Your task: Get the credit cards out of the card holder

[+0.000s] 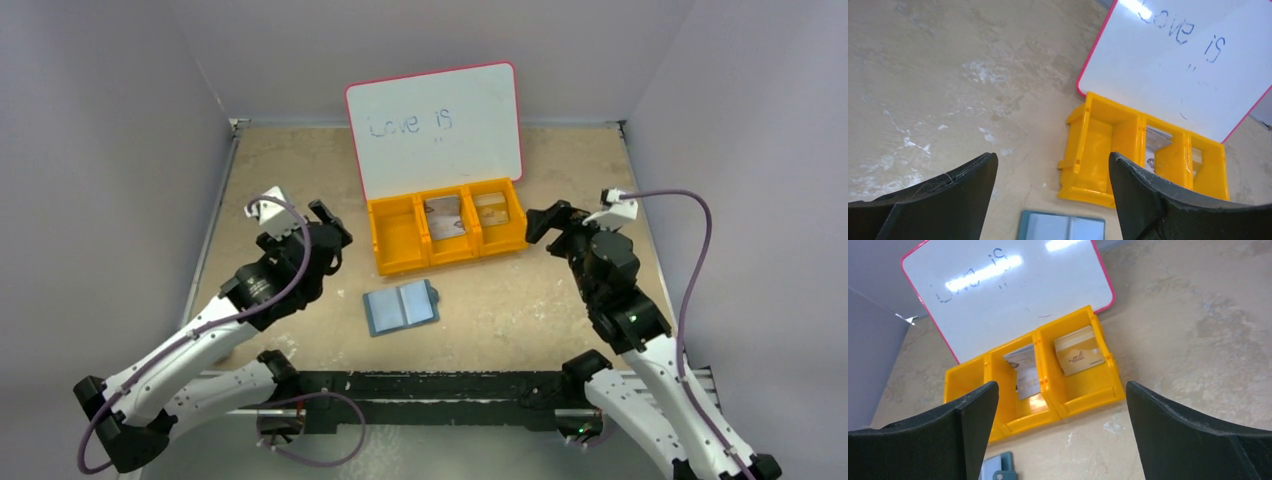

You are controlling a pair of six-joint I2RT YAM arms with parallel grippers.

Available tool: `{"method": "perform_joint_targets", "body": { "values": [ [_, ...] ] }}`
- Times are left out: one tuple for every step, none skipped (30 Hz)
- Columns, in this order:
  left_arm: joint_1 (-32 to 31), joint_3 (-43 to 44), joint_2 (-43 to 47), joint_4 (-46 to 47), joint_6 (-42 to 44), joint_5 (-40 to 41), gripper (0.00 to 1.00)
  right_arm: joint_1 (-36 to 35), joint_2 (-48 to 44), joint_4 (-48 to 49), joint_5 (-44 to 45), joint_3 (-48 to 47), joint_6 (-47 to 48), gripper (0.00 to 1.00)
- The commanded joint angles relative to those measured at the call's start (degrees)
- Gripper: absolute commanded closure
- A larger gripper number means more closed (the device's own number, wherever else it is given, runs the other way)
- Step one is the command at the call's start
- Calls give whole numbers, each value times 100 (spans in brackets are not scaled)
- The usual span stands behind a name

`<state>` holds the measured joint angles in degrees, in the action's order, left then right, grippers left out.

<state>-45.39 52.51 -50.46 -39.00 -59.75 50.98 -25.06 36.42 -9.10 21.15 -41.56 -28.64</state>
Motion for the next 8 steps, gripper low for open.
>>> {"method": "perform_joint_targets", "body": {
  "values": [
    [13, 280, 298, -402, 457, 674, 18, 7, -179, -106, 381, -97, 276, 1],
    [18, 265, 371, -356, 515, 695, 17, 5, -195, -92, 359, -71, 284, 0],
    [13, 242, 450, -315, 571, 708, 18, 3, -205, -75, 344, -57, 295, 0],
    [12, 232, 519, -273, 631, 721, 18, 2, -201, -71, 327, -61, 304, 0],
    [12, 218, 578, -228, 679, 736, 18, 1, -191, -63, 306, -65, 319, 0],
    [14, 190, 633, -188, 717, 738, 17, 8, -166, -29, 291, -63, 344, 0],
    [17, 175, 691, -171, 726, 766, 17, 8, -139, 16, 262, -68, 368, 0],
    [17, 182, 703, -178, 723, 813, 17, 3, -103, 20, 237, -98, 395, 0]
  ]
}}
